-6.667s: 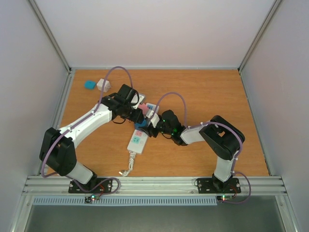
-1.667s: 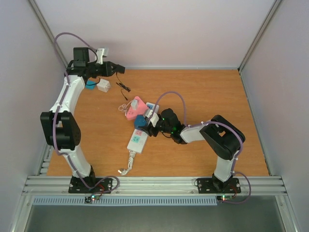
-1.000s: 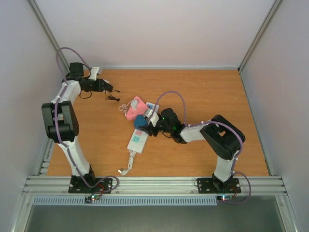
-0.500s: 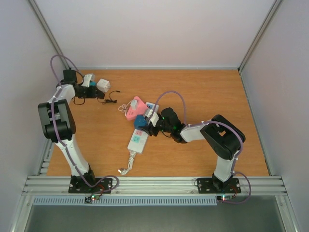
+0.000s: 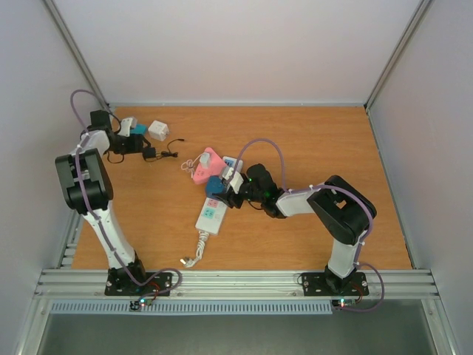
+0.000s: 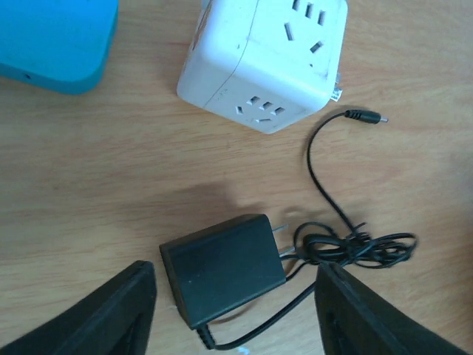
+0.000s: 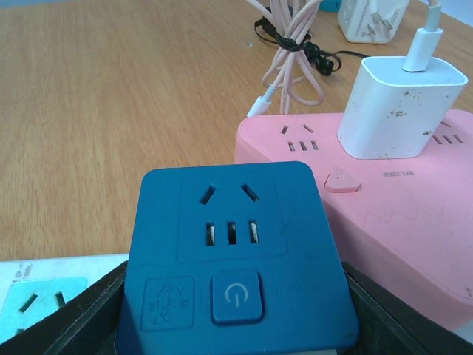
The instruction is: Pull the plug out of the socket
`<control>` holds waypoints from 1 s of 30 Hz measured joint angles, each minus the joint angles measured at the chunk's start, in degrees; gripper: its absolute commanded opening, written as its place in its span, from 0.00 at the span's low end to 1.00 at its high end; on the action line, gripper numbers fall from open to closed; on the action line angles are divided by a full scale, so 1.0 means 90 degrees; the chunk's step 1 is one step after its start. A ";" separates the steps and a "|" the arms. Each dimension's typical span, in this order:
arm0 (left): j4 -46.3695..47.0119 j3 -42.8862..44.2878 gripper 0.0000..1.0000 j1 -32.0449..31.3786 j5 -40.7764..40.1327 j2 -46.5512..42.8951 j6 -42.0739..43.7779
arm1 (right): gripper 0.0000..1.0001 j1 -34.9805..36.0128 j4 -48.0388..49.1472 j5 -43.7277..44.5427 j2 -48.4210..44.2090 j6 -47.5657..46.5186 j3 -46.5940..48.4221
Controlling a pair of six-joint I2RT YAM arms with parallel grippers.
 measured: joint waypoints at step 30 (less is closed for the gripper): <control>-0.1736 -0.0840 0.95 -0.1273 0.0585 -0.2885 0.3446 | 0.70 -0.0204 -0.0464 -0.0661 -0.0151 -0.0379 0.0034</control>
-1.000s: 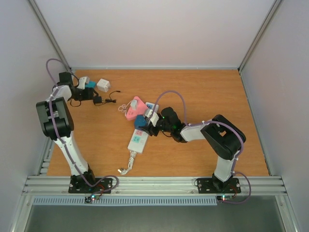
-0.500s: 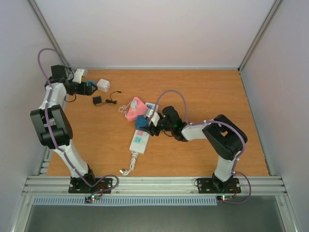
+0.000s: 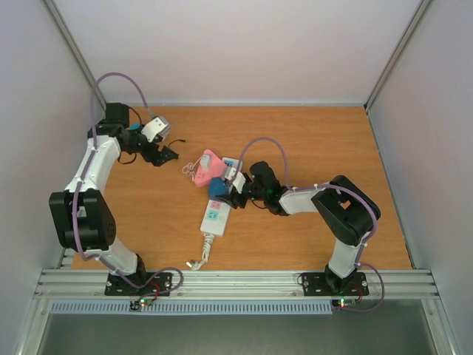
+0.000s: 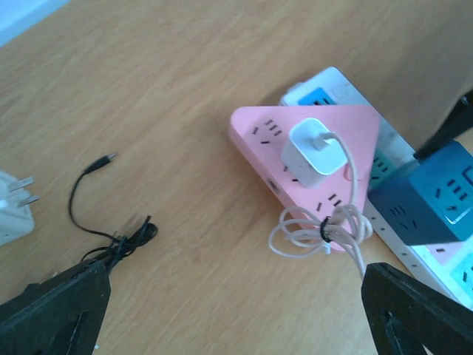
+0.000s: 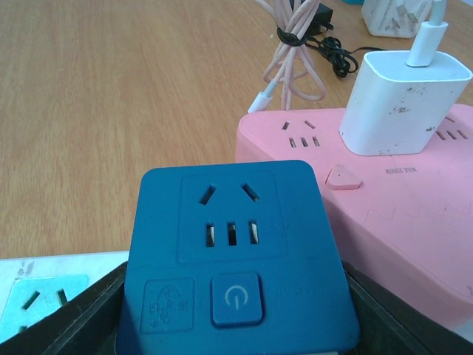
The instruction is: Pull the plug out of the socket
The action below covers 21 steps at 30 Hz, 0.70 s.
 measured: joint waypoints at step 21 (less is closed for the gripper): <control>-0.1073 -0.0049 0.99 -0.1457 -0.0053 -0.0253 0.2137 | 0.90 -0.0595 -0.1190 -0.0702 -0.1049 0.0267 -0.0170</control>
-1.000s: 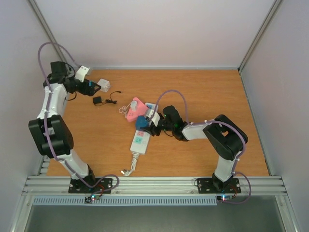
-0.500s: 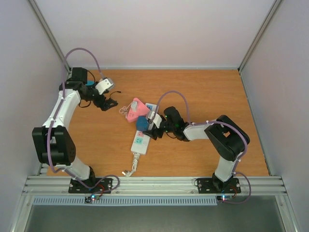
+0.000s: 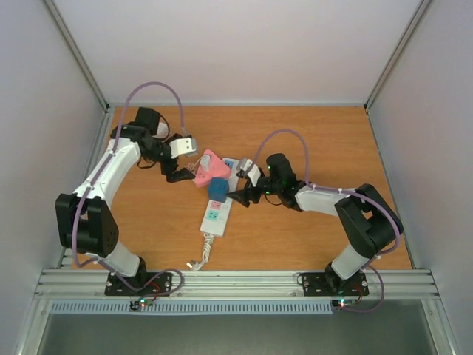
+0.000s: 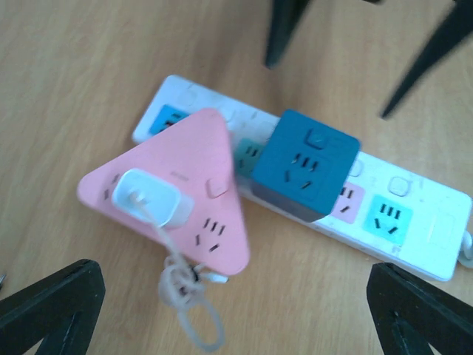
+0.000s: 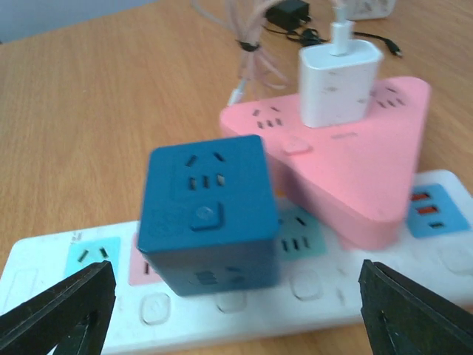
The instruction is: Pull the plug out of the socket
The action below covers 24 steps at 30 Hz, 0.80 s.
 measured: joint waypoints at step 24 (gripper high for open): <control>0.0221 0.0015 0.92 -0.2101 -0.1175 0.1158 0.1115 | 0.71 -0.1574 -0.2637 -0.1885 0.0877 0.2297 0.1814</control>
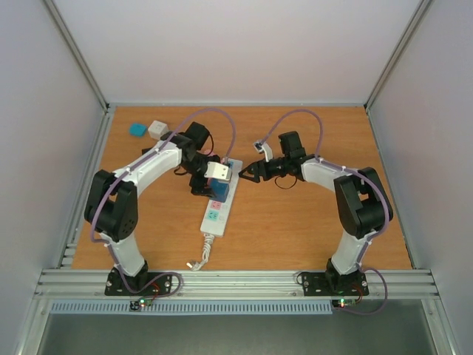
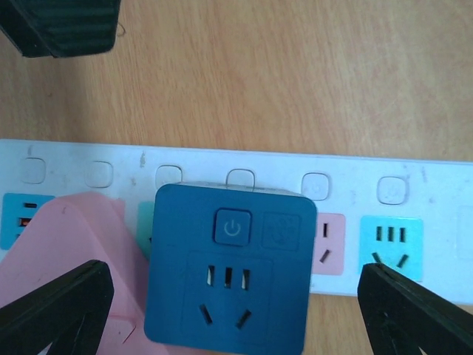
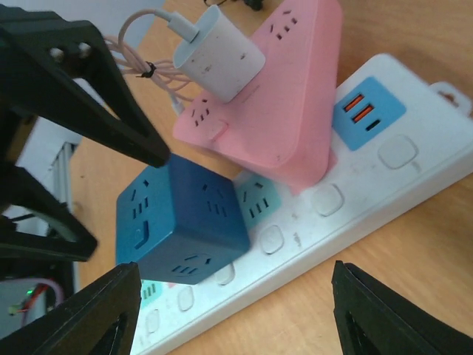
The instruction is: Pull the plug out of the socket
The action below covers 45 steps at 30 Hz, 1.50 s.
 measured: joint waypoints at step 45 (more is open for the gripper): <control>0.1066 -0.0126 0.40 -0.0639 -0.0350 0.0403 -0.1294 | 0.18 0.0262 -0.1309 -0.0787 0.1851 0.1292 0.1474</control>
